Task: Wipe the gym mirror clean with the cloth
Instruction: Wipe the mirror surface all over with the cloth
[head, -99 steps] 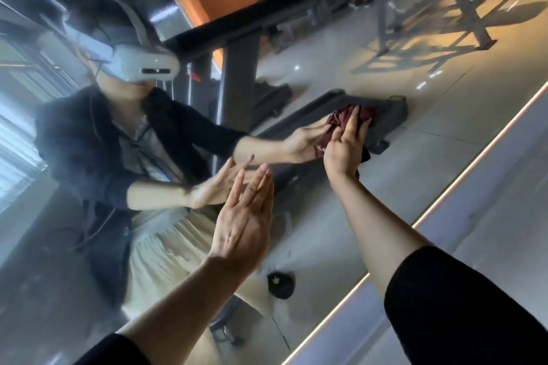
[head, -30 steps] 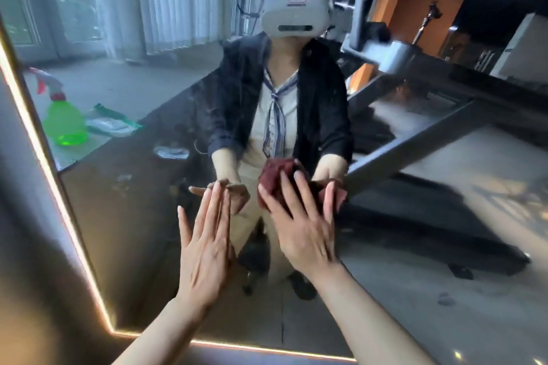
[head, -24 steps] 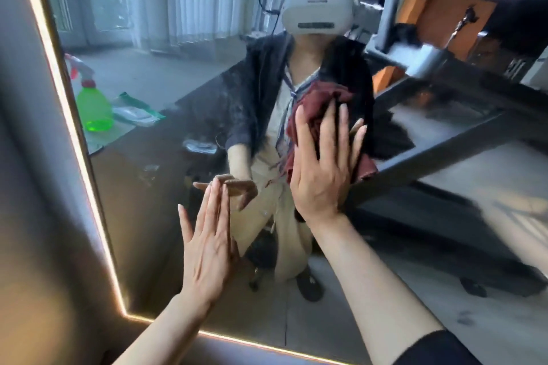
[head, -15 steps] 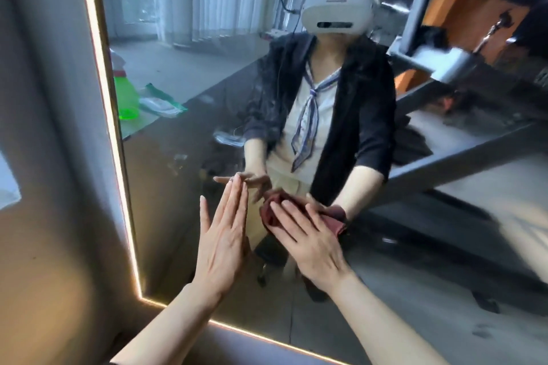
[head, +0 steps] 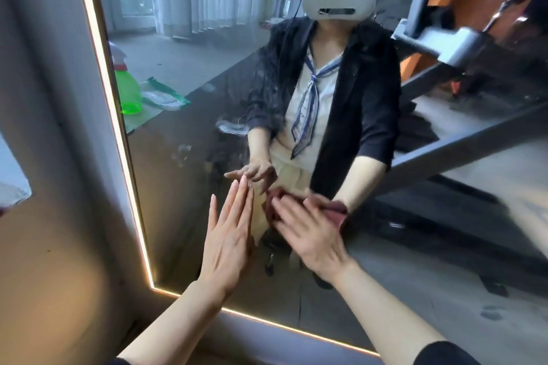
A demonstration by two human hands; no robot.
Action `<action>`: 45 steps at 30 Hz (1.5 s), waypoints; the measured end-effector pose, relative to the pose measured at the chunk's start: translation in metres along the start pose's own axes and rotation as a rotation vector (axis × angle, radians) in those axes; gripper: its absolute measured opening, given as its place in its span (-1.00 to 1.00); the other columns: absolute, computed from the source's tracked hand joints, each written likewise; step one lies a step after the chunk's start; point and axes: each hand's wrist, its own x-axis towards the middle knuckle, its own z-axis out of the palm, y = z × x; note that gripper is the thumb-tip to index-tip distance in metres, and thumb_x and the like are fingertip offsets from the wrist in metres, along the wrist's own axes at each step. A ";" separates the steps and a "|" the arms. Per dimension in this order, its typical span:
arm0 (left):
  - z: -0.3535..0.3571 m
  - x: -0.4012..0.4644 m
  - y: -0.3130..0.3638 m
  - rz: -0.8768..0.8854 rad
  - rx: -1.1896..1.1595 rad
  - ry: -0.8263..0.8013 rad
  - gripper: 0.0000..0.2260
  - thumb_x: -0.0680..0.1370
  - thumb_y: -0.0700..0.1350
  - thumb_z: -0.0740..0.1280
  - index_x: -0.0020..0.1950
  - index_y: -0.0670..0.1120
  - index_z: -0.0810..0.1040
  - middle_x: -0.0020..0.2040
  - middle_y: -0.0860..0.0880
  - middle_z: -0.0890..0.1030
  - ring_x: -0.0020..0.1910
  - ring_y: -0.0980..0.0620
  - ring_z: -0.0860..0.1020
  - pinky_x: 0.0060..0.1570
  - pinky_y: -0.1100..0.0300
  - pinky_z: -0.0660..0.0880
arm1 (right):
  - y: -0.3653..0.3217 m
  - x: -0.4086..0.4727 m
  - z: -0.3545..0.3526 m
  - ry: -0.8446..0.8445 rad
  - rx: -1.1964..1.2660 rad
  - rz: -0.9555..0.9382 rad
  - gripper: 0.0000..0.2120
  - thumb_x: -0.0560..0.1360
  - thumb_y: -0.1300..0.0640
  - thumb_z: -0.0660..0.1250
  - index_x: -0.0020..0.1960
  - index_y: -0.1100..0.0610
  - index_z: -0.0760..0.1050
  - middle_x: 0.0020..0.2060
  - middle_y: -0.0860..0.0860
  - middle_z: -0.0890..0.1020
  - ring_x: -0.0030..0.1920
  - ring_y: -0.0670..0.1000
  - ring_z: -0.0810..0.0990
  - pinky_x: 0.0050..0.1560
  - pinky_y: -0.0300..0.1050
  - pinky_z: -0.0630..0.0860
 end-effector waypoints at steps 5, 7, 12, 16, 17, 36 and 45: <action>0.008 0.009 0.023 -0.045 -0.069 0.017 -0.18 0.43 -0.41 0.45 0.60 -0.22 0.11 0.62 -0.17 0.11 0.61 -0.12 0.07 0.48 -0.30 0.12 | 0.050 0.067 -0.033 0.421 -0.025 0.545 -0.60 0.68 0.29 0.13 0.49 0.10 0.39 0.44 0.20 0.36 0.50 0.21 0.27 0.53 0.28 0.17; 0.014 0.011 0.034 -0.020 -0.102 0.016 -0.23 0.48 -0.39 0.38 0.61 -0.22 0.08 0.63 -0.16 0.07 0.61 -0.10 0.05 0.49 -0.31 0.11 | 0.037 0.046 -0.021 0.294 -0.043 0.390 -0.57 0.66 0.28 0.12 0.50 0.07 0.36 0.48 0.16 0.30 0.52 0.19 0.25 0.57 0.23 0.03; 0.027 0.014 0.053 0.021 -0.147 -0.023 -0.20 0.52 -0.28 0.30 0.64 -0.15 -0.09 0.65 -0.12 -0.02 0.62 -0.08 0.00 0.53 -0.28 0.01 | 0.024 -0.065 -0.010 -0.130 -0.107 0.081 -0.48 0.55 0.28 0.10 0.46 0.01 0.45 0.53 0.07 0.24 0.53 0.11 0.24 0.60 0.17 -0.13; 0.039 0.019 0.077 0.146 -0.120 -0.021 -0.32 0.56 -0.16 0.14 0.64 -0.15 -0.07 0.65 -0.11 -0.03 0.62 -0.10 0.02 0.52 -0.25 0.02 | 0.081 -0.061 -0.044 0.191 -0.258 0.580 -0.42 0.57 0.32 0.27 0.54 0.03 0.26 0.47 0.18 0.30 0.53 0.22 0.23 0.59 0.14 -0.01; 0.041 0.020 0.085 0.161 -0.117 -0.031 -0.31 0.54 -0.19 0.18 0.64 -0.18 -0.02 0.64 -0.13 0.00 0.61 -0.11 0.04 0.51 -0.24 0.02 | 0.094 -0.051 -0.048 0.299 -0.241 0.726 -0.40 0.56 0.33 0.35 0.54 0.05 0.27 0.46 0.22 0.30 0.51 0.27 0.27 0.59 0.14 0.01; 0.055 0.020 0.109 0.201 0.204 -0.130 -0.28 0.50 -0.09 0.02 0.63 -0.17 -0.17 0.62 -0.23 -0.09 0.61 -0.20 0.00 0.51 -0.26 0.01 | 0.045 -0.069 -0.019 0.371 0.017 0.865 -0.59 0.68 0.31 0.09 0.49 0.08 0.36 0.43 0.23 0.34 0.47 0.29 0.33 0.54 0.13 0.21; 0.040 0.004 0.110 0.181 -0.219 -0.076 -0.58 0.60 -0.15 0.25 0.44 -0.27 0.44 0.38 -0.25 0.46 0.36 -0.14 0.45 0.37 0.11 0.35 | -0.036 -0.134 -0.050 0.172 0.604 1.183 -0.12 0.45 0.58 0.24 0.53 -0.19 0.27 0.50 -0.05 0.37 0.44 -0.02 0.43 0.39 -0.21 0.40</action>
